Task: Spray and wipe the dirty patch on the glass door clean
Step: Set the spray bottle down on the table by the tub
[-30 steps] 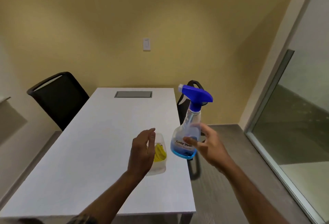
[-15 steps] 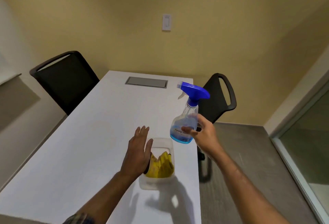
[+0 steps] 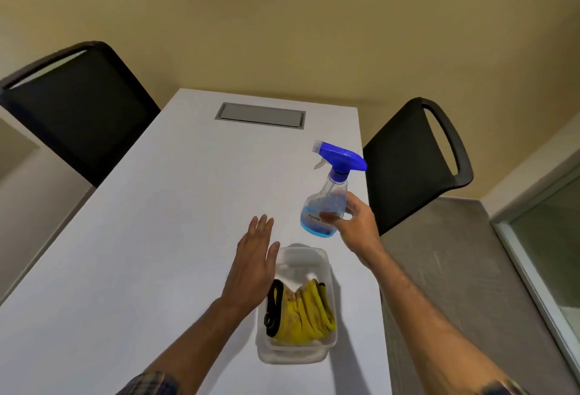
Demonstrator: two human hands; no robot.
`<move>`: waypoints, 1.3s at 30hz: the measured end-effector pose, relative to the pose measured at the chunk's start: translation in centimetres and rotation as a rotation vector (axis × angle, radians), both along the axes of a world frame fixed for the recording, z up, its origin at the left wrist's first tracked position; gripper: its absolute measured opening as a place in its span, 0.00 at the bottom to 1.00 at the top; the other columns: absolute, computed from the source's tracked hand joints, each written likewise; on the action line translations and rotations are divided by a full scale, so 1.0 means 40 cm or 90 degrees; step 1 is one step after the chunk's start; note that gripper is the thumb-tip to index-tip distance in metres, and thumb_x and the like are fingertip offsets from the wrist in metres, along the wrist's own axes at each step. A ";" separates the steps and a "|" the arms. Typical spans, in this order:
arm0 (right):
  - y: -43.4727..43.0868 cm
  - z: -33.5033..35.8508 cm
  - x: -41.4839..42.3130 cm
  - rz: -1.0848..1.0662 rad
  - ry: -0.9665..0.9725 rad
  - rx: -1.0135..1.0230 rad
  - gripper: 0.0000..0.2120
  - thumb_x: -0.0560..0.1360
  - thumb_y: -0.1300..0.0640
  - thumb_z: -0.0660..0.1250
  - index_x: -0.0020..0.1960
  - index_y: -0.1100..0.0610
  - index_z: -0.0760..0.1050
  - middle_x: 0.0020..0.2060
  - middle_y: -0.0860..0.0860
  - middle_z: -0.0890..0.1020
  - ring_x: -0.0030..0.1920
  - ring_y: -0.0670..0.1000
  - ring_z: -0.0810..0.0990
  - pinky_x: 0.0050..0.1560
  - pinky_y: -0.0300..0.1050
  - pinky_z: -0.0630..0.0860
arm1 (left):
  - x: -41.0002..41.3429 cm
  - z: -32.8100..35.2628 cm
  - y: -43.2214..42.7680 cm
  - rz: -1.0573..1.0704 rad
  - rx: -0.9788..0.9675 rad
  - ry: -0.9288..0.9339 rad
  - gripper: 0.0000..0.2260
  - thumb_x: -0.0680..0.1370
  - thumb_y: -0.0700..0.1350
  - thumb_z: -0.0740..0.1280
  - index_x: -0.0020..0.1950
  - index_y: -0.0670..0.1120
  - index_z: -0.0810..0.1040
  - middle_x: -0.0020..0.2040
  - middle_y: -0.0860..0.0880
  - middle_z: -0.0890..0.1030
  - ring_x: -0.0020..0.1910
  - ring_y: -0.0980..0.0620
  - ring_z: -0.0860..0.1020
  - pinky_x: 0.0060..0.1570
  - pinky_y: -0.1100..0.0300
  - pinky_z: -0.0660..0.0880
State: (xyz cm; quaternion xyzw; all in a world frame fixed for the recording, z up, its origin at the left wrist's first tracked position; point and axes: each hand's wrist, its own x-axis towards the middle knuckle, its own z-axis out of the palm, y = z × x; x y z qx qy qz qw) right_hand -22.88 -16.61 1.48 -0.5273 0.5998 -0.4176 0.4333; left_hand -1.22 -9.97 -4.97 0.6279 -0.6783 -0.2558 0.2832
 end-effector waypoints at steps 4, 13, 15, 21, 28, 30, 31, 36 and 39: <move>-0.035 -0.077 0.024 0.009 0.009 0.037 0.22 0.76 0.60 0.74 0.69 0.54 0.75 0.59 0.47 0.80 0.59 0.49 0.77 0.62 0.48 0.76 | 0.001 -0.043 -0.019 -0.011 0.015 -0.005 0.24 0.86 0.52 0.52 0.82 0.54 0.54 0.83 0.56 0.54 0.82 0.60 0.46 0.82 0.52 0.53; -0.088 -0.162 0.036 0.016 0.015 0.086 0.23 0.76 0.62 0.73 0.70 0.55 0.73 0.59 0.46 0.78 0.59 0.49 0.77 0.59 0.43 0.74 | -0.011 -0.102 -0.035 -0.023 0.064 -0.019 0.29 0.81 0.61 0.50 0.81 0.54 0.58 0.83 0.54 0.55 0.82 0.57 0.49 0.82 0.50 0.54; -0.094 -0.175 0.037 0.020 0.020 0.091 0.23 0.76 0.62 0.73 0.70 0.55 0.73 0.59 0.46 0.78 0.59 0.49 0.76 0.57 0.39 0.74 | -0.016 -0.108 -0.037 -0.026 0.078 -0.027 0.29 0.80 0.61 0.49 0.81 0.54 0.58 0.83 0.54 0.55 0.83 0.55 0.50 0.81 0.53 0.52; -0.099 -0.214 0.035 0.023 0.024 0.105 0.25 0.76 0.61 0.74 0.71 0.56 0.73 0.62 0.48 0.79 0.61 0.50 0.77 0.64 0.49 0.76 | -0.014 -0.130 -0.029 -0.034 0.073 -0.033 0.25 0.83 0.58 0.53 0.79 0.53 0.63 0.83 0.52 0.58 0.83 0.53 0.52 0.80 0.53 0.55; -0.102 -0.246 0.021 0.021 0.030 0.118 0.26 0.75 0.60 0.75 0.71 0.56 0.73 0.65 0.51 0.80 0.61 0.50 0.77 0.65 0.51 0.76 | -0.017 -0.156 -0.023 -0.041 0.080 -0.057 0.24 0.80 0.60 0.56 0.73 0.52 0.72 0.82 0.52 0.59 0.83 0.52 0.52 0.76 0.58 0.52; -0.105 -0.253 0.020 0.025 0.033 0.123 0.26 0.75 0.60 0.75 0.71 0.56 0.73 0.65 0.51 0.80 0.61 0.50 0.77 0.65 0.51 0.76 | -0.016 -0.157 -0.023 -0.041 0.091 -0.068 0.25 0.79 0.62 0.56 0.72 0.52 0.73 0.83 0.52 0.58 0.83 0.51 0.51 0.76 0.58 0.51; -0.105 -0.257 0.020 0.029 0.036 0.125 0.26 0.75 0.61 0.75 0.71 0.56 0.73 0.65 0.51 0.80 0.61 0.51 0.77 0.65 0.52 0.76 | -0.016 -0.157 -0.024 -0.042 0.095 -0.078 0.26 0.79 0.63 0.57 0.72 0.52 0.73 0.83 0.51 0.57 0.83 0.51 0.51 0.76 0.57 0.51; -0.111 -0.273 0.023 0.034 0.041 0.122 0.26 0.75 0.61 0.75 0.71 0.56 0.74 0.64 0.51 0.81 0.62 0.52 0.78 0.66 0.54 0.77 | -0.010 -0.157 -0.020 -0.042 0.142 -0.123 0.33 0.74 0.72 0.55 0.69 0.52 0.74 0.84 0.50 0.54 0.83 0.50 0.49 0.79 0.52 0.54; -0.115 -0.277 0.030 0.033 0.038 0.119 0.25 0.75 0.61 0.75 0.70 0.57 0.74 0.64 0.52 0.81 0.63 0.53 0.78 0.66 0.54 0.77 | -0.009 -0.158 -0.016 -0.049 0.162 -0.135 0.32 0.73 0.72 0.59 0.65 0.50 0.77 0.84 0.49 0.54 0.83 0.49 0.47 0.79 0.51 0.55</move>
